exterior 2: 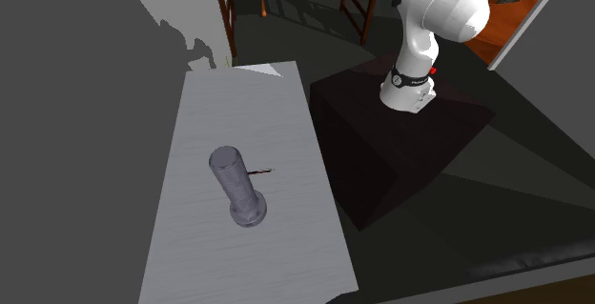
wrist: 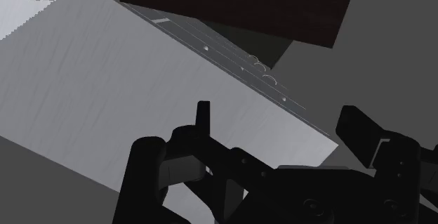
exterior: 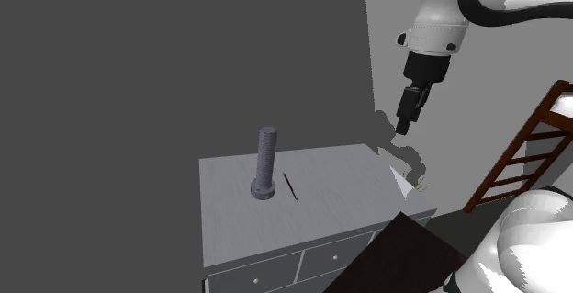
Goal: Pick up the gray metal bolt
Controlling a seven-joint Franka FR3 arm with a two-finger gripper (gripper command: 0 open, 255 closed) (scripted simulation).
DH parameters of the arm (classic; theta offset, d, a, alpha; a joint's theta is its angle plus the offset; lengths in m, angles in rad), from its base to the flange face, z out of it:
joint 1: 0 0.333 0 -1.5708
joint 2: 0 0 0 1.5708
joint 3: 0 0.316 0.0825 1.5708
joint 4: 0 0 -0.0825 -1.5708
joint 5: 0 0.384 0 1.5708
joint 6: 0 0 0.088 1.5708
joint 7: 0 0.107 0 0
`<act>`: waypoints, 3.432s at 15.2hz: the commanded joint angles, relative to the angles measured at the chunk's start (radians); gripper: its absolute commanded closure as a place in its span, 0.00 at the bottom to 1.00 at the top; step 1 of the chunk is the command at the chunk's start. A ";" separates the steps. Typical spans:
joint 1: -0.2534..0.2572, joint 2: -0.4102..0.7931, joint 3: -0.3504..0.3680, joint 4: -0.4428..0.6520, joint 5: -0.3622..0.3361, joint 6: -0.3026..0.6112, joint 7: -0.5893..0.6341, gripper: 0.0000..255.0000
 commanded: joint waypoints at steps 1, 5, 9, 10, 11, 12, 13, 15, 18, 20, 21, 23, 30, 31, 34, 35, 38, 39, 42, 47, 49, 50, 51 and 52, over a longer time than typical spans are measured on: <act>0.000 0.000 0.000 0.000 0.000 0.000 0.000 0.00; -0.003 0.130 0.014 0.018 0.007 0.119 0.014 0.00; -0.005 0.270 0.027 0.059 0.010 0.226 0.029 0.00; -0.006 0.306 0.030 0.072 0.010 0.250 0.033 0.00; -0.007 0.342 0.033 0.087 0.009 0.273 0.036 0.00; -0.007 0.379 0.037 0.103 0.009 0.295 0.040 0.00; -0.008 0.416 0.040 0.121 0.007 0.316 0.044 0.00; -0.009 0.490 0.046 0.160 0.004 0.355 0.053 0.00; -0.010 0.603 0.053 0.228 -0.004 0.404 0.066 0.00; -0.010 0.678 0.058 0.280 -0.010 0.431 0.075 0.00; -0.010 0.716 0.060 0.308 -0.014 0.442 0.079 0.00; -0.008 0.793 0.063 0.369 -0.022 0.462 0.088 0.00; 0.007 1.067 0.066 0.627 -0.054 0.488 0.116 0.00; 0.010 1.107 0.066 0.671 -0.059 0.486 0.119 0.00; 0.022 1.234 0.063 0.817 -0.071 0.471 0.127 0.00; 0.024 1.250 0.062 0.837 -0.073 0.468 0.127 0.00; 0.024 1.262 0.061 0.814 -0.075 0.502 0.129 0.00; 0.024 1.266 0.061 0.806 -0.075 0.514 0.129 0.00; 0.024 1.282 0.059 0.783 -0.078 0.554 0.131 0.00; 0.024 1.284 0.059 0.785 -0.078 0.554 0.131 1.00; 0.024 1.284 0.059 0.784 -0.078 0.554 0.131 1.00; 0.024 1.284 0.059 0.784 -0.078 0.554 0.131 1.00; 0.024 1.284 0.059 0.784 -0.078 0.554 0.131 1.00; 0.024 1.284 0.059 0.784 -0.078 0.554 0.130 1.00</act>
